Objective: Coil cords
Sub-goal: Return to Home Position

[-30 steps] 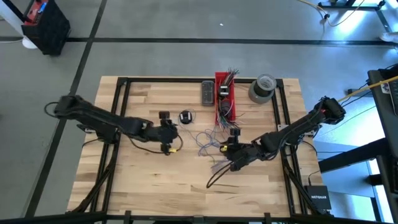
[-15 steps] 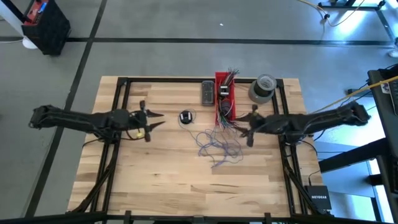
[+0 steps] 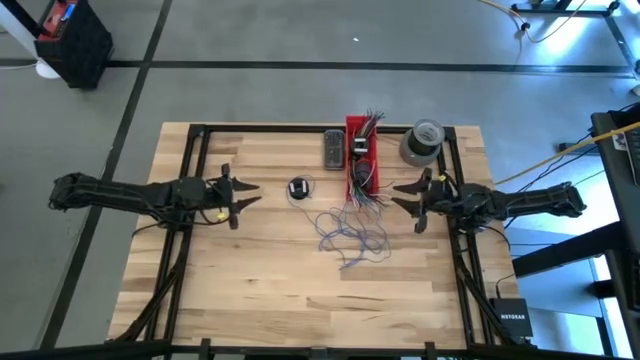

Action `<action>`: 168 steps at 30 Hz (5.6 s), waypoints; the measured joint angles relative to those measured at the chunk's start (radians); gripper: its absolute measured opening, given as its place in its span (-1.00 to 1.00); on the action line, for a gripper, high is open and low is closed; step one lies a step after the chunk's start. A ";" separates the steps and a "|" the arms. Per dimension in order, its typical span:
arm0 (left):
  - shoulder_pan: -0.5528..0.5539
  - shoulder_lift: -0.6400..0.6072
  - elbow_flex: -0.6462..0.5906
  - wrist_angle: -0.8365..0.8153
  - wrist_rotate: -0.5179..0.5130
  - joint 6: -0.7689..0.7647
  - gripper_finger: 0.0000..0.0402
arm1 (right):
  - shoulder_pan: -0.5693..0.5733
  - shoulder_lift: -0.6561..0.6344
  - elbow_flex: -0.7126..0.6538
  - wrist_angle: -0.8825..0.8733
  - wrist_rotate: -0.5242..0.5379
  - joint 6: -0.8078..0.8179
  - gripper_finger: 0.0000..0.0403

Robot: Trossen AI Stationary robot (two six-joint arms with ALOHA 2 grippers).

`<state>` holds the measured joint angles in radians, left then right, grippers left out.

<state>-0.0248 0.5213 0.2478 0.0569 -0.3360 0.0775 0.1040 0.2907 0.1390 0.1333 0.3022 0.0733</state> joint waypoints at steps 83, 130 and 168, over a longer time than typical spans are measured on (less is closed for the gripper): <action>0.014 -0.510 -0.238 -0.016 0.142 -0.018 -0.34 | 0.000 -0.289 -0.132 -0.075 -0.034 -0.026 -0.96; 0.014 -0.510 -0.238 -0.016 0.142 -0.018 -0.34 | 0.000 -0.288 -0.132 -0.076 -0.034 -0.026 -0.96; 0.013 -0.510 -0.238 -0.015 0.142 -0.018 -0.34 | 0.000 -0.288 -0.132 -0.076 -0.034 -0.026 -0.96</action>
<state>-0.0116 0.0109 0.0093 0.0414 -0.1940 0.0597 0.1043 0.0025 0.0074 0.0574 0.2684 0.0475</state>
